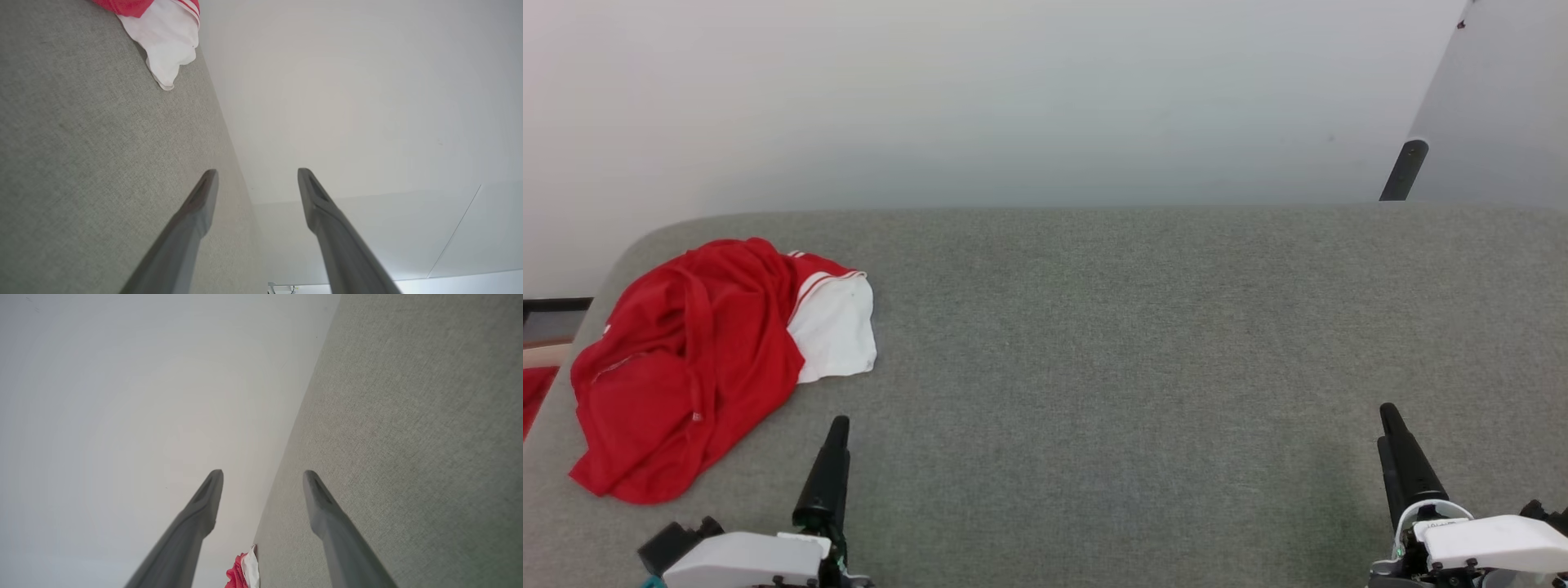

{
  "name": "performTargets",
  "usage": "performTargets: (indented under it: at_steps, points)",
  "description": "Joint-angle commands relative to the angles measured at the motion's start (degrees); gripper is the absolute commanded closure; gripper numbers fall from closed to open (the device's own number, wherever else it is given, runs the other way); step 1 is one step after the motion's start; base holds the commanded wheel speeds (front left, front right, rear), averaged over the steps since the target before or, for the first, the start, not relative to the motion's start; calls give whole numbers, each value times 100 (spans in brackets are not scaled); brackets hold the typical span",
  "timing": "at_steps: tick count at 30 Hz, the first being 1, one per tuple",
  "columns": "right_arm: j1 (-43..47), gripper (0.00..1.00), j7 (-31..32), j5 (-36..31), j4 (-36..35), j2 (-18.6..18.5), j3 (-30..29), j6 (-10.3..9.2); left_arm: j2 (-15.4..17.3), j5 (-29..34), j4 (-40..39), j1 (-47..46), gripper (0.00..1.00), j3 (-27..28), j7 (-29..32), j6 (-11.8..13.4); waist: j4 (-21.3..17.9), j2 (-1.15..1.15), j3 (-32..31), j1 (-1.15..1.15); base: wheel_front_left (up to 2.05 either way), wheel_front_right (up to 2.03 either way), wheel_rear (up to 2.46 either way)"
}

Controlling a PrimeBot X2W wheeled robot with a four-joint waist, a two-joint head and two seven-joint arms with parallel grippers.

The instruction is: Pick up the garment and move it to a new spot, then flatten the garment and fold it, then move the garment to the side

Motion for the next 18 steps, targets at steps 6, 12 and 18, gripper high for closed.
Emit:
performTargets:
  at_steps: [6,12,18]
  points:
    - [-177,0,-147,-724,-76,-78,51,2,202,598,-101,-54,0,-183,-249,82,3,0,-13,0,0,0,0]
    - [-183,0,-224,-1621,-103,-77,28,2,357,1320,-75,-66,0,-327,-430,215,7,0,-28,0,0,0,0]
    - [-165,0,-252,-2577,-204,-31,-27,3,420,2154,-111,-83,0,-347,-561,326,13,0,-38,0,0,0,0]
